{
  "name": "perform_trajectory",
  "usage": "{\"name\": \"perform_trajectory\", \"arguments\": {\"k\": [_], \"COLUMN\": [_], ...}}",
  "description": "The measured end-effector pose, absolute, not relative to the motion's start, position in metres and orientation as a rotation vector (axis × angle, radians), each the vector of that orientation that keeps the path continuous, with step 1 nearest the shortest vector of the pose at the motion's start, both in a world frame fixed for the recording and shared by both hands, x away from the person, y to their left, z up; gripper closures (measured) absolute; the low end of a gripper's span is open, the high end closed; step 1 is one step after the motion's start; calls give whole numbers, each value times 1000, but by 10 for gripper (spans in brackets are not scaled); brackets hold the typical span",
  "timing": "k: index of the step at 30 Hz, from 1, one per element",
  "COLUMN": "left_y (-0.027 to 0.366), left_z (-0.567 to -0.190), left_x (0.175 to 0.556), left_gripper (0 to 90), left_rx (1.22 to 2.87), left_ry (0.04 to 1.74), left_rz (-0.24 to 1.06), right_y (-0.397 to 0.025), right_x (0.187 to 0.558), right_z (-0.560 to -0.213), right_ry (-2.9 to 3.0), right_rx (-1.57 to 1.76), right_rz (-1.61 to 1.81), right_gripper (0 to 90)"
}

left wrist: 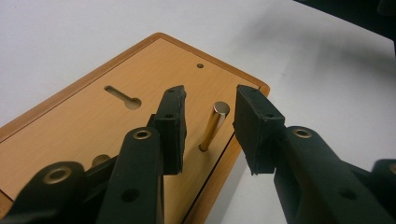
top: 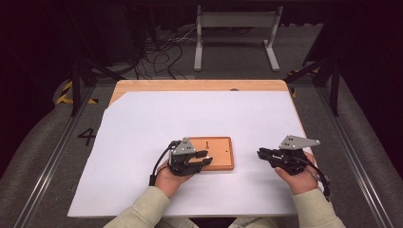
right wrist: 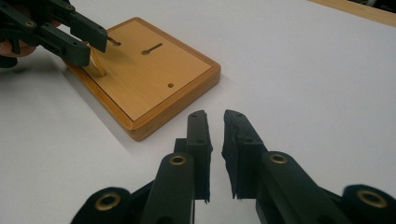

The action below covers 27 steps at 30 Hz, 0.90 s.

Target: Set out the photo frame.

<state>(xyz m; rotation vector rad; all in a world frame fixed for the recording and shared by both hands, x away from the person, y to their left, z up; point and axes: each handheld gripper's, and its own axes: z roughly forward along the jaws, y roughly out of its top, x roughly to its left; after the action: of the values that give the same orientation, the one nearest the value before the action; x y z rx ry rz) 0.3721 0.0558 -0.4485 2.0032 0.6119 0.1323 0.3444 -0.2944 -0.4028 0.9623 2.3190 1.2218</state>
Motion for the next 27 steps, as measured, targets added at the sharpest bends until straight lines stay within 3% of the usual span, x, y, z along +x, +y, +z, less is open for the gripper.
{"name": "perform_trajectory", "arguments": {"k": [14,17,22,25,27], "left_y": [48,47,46,42,44], "left_z": [-455,-455,-455,-455,-456], "left_x": [374,372,370,364,365], "left_gripper": [774,827,839,843,844], "left_rx": [2086,2101,2116,2163,2152], "left_ry": [594,581,548,455,438], "left_rz": [129,168,210,338,328], "right_y": [-294,-293,-294,-293,-294], "right_x": [345,345,345,345,345], "right_z": [-403,-404,-404,-404,-404], "right_ry": [2323,2329,2331,2330,2330], "right_rx": [956,953,957,953,952], "right_rz": [1220,1224,1227,1228,1229], "right_gripper": [799,798,796,795,795]}}
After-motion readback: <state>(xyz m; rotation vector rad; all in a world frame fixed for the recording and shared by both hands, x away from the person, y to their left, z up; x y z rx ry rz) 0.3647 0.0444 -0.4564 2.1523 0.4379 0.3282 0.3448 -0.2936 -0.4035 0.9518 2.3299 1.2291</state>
